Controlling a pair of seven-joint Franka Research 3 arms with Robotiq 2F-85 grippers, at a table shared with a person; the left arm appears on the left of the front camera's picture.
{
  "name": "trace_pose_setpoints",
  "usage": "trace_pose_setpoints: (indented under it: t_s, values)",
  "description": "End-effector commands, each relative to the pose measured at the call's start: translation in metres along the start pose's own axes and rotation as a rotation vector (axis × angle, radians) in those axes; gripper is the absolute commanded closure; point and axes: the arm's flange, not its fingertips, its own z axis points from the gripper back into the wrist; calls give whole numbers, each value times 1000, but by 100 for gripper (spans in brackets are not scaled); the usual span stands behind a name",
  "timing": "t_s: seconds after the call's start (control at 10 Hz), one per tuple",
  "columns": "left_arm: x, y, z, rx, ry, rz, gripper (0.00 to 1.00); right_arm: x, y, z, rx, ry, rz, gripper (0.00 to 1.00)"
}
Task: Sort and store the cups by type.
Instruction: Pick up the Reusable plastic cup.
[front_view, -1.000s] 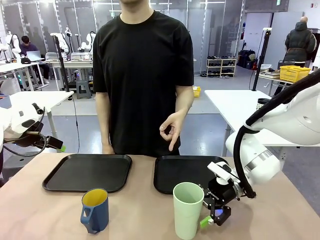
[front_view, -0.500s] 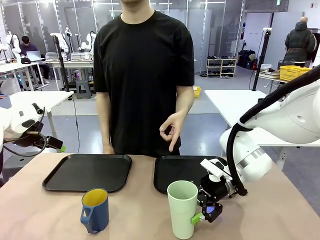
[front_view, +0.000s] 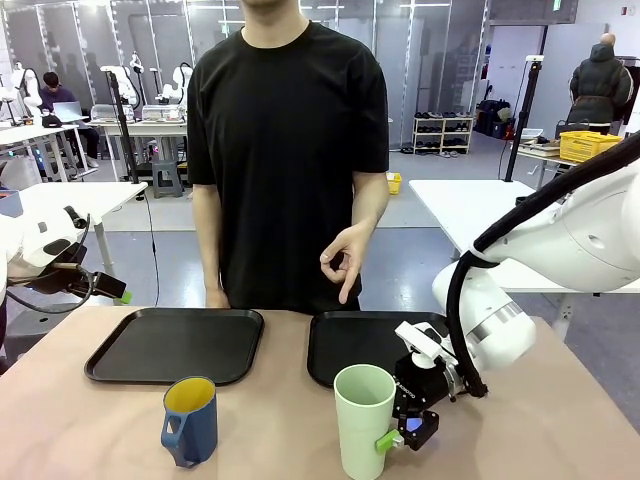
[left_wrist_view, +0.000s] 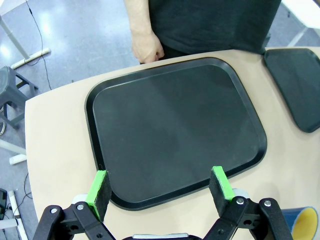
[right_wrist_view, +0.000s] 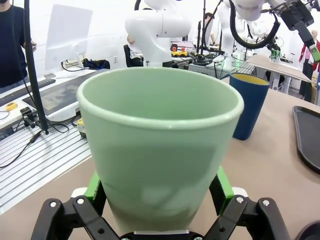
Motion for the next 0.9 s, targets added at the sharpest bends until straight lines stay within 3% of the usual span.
trace_pose_setpoints:
  t_s: [0.0,0.4,0.5,0.6,0.7,0.8]
  values:
    - [0,-1,2,3,-2,-7,0,-18,13,-5,37,-19,39,0]
    - [0,-1,2,3,-2,-7,0,-24,15,-8,69,-2,23,0]
    - [0,-1,2,3,-2,-7,0,-25,17,-8,69,13,19,15]
    - [0,-1,2,3,-2,-7,0,-26,18,-6,55,9,36,16]
    - [0,-1,2,3,-2,-7,0,-26,18,-6,55,-7,43,32]
    - [0,-1,2,3,-2,-7,0,-26,18,-6,59,-10,40,33]
